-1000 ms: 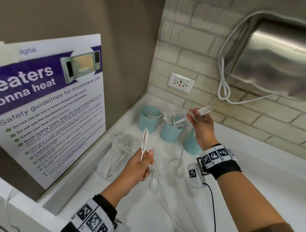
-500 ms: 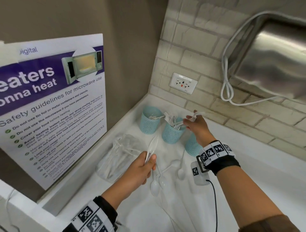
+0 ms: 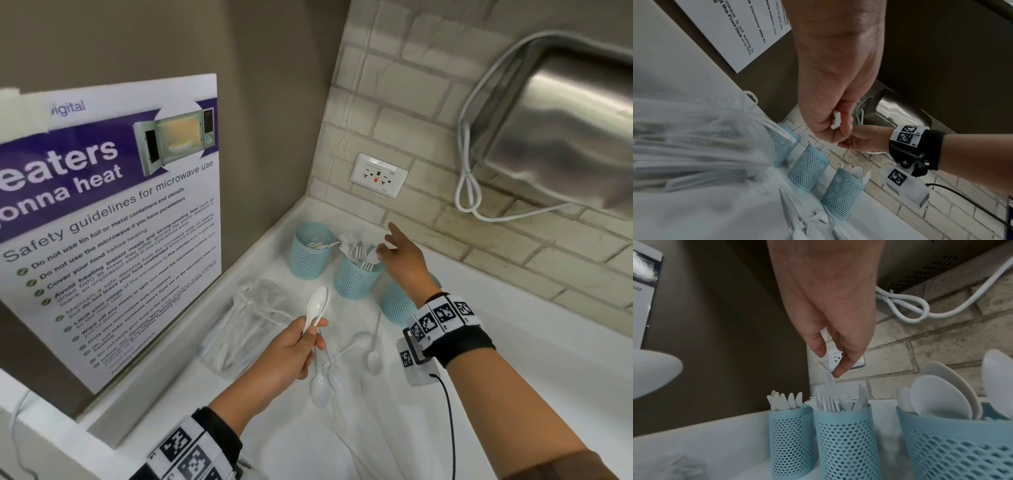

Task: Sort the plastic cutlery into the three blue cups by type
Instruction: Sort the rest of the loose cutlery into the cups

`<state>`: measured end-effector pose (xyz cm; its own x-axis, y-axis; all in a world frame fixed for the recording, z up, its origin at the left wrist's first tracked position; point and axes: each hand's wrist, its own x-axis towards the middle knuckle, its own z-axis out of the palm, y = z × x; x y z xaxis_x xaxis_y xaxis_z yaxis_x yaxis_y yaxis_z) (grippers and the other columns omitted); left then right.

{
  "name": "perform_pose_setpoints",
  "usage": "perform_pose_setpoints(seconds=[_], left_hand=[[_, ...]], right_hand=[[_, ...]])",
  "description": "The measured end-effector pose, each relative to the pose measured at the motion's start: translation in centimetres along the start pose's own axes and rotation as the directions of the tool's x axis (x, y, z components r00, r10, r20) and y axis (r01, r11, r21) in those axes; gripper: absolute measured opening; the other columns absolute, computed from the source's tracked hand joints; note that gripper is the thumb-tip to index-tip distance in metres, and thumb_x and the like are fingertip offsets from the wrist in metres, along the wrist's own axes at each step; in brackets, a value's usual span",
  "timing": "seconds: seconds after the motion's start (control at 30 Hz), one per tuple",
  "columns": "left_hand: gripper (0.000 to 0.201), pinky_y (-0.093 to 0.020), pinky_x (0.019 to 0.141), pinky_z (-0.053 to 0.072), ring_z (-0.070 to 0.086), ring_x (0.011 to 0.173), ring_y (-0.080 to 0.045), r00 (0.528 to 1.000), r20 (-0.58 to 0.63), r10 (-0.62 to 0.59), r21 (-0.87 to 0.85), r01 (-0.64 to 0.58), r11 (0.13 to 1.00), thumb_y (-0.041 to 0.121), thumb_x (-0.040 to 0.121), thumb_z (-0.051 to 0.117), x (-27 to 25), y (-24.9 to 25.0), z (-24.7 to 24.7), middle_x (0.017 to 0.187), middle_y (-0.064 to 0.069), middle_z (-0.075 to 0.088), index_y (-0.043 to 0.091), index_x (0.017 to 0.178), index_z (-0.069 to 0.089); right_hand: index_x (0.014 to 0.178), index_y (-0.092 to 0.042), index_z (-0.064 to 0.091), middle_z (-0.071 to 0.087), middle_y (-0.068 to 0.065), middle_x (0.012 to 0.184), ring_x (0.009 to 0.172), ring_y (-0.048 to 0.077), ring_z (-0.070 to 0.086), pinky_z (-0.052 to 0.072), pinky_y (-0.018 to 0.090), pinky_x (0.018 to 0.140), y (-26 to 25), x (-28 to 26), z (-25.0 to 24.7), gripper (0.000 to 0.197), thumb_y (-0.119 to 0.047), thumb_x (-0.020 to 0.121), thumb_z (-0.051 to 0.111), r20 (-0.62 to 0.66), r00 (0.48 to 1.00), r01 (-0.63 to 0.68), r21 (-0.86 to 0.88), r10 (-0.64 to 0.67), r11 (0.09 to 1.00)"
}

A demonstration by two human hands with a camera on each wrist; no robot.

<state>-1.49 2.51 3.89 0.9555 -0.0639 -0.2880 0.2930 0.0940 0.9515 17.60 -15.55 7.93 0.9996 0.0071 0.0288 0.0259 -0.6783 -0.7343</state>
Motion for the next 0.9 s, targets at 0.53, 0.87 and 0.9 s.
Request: perform_pose_setpoints(seconds=[0.53, 0.87, 0.9], left_hand=[[0.023, -0.019, 0.057, 0.040, 0.045, 0.060, -0.004, 0.996, 0.025, 0.083, 0.061, -0.084, 0.995, 0.028, 0.100, 0.042, 0.2, -0.4, -0.3, 0.080, 0.009, 0.057, 0.036, 0.116, 0.056], [0.024, -0.018, 0.048, 0.031, 0.036, 0.050, -0.003, 0.993, 0.096, 0.066, 0.159, -0.080, 0.984, 0.038, 0.099, 0.039, 0.3, -0.6, 0.2, 0.063, 0.010, 0.044, 0.036, 0.113, 0.058], [0.025, -0.018, 0.047, 0.030, 0.035, 0.047, -0.002, 0.991, 0.125, 0.047, 0.170, -0.068, 0.983, 0.039, 0.100, 0.038, 0.2, -0.6, 0.4, 0.063, 0.010, 0.043, 0.032, 0.111, 0.059]], right_hand=[[0.139, -0.010, 0.048, 0.056, 0.015, 0.133, 0.121, 0.026, 0.054, 0.036, 0.023, 0.096, 0.7, 0.0, 0.8, 0.043, -0.017, 0.096, 0.051, 0.097, 0.984, 0.179, -0.402, -0.152, 0.898], [0.112, -0.019, 0.064, 0.065, -0.008, 0.086, 0.068, 0.006, 0.058, 0.042, 0.019, 0.058, -1.9, -9.8, 1.7, 0.028, -0.035, 0.090, 0.063, 0.521, 0.844, -0.011, 0.261, -0.131, 0.965], [0.109, -0.014, 0.064, 0.064, -0.004, 0.081, 0.064, 0.006, 0.054, 0.041, 0.019, 0.055, -1.5, -10.4, 1.9, 0.024, -0.028, 0.089, 0.066, 0.546, 0.825, -0.037, 0.305, -0.143, 0.952]])
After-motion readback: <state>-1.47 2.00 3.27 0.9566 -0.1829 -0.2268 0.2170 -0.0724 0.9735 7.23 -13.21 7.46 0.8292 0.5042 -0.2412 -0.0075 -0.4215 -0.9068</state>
